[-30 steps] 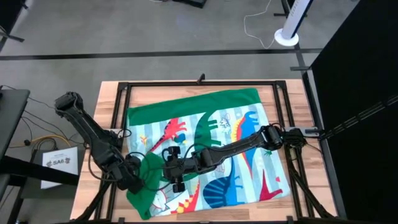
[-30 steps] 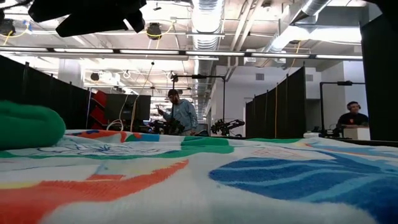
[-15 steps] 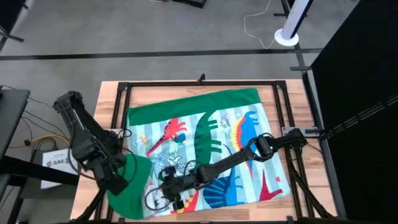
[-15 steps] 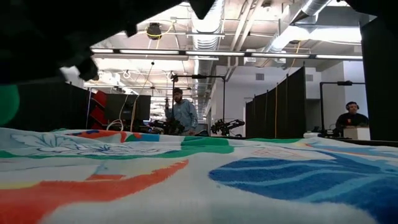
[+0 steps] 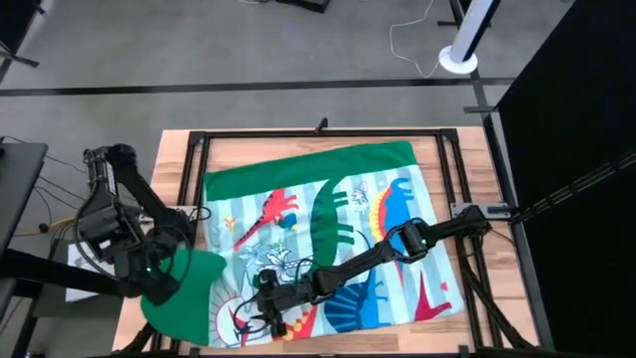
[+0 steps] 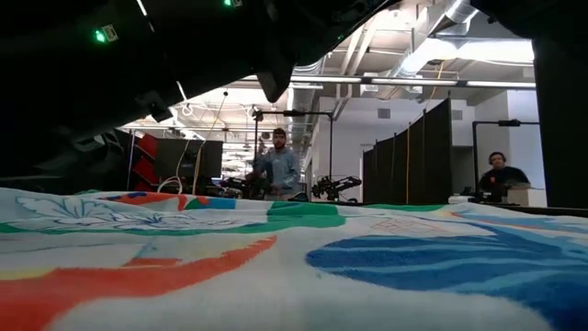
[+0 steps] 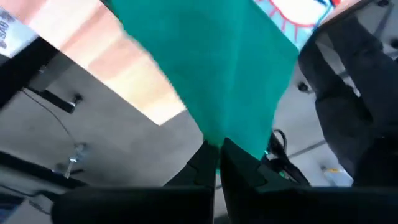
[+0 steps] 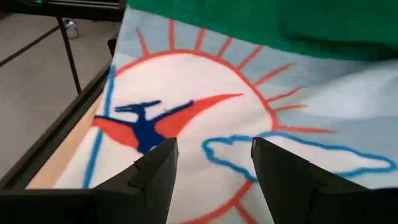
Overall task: Roll towel
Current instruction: Roll the multicolor dinosaur print towel
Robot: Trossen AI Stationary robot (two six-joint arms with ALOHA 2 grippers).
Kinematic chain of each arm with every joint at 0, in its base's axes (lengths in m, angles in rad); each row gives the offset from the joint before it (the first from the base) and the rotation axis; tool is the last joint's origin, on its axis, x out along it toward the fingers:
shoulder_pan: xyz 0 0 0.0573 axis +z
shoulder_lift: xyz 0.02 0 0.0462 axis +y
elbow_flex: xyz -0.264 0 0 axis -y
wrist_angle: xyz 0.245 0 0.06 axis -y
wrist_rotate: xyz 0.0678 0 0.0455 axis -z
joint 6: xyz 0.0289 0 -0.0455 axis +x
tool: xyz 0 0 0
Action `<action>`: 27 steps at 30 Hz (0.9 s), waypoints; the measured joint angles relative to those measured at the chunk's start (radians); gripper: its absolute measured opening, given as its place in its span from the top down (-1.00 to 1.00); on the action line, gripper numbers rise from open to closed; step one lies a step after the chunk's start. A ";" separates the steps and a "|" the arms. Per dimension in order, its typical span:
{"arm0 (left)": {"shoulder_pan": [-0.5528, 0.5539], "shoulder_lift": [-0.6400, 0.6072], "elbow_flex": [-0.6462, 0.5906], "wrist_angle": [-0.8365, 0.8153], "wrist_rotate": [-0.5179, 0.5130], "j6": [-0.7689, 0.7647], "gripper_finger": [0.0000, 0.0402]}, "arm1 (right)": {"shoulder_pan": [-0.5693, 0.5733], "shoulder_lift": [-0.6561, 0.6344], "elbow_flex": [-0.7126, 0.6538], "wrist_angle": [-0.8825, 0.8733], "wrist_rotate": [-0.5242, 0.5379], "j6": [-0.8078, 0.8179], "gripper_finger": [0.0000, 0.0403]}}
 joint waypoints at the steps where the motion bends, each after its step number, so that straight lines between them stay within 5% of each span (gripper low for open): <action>1: -0.004 0.001 0.000 0.026 -0.001 -0.006 1.00 | -0.002 0.001 0.000 -0.005 0.000 0.001 0.03; 9: -0.002 0.053 0.000 0.126 -0.205 0.090 1.00 | -0.006 -0.018 0.000 -0.041 0.012 -0.005 0.03; 27: -0.180 0.077 0.011 0.245 0.011 -0.254 1.00 | -0.015 -0.022 0.003 -0.169 0.012 -0.051 0.03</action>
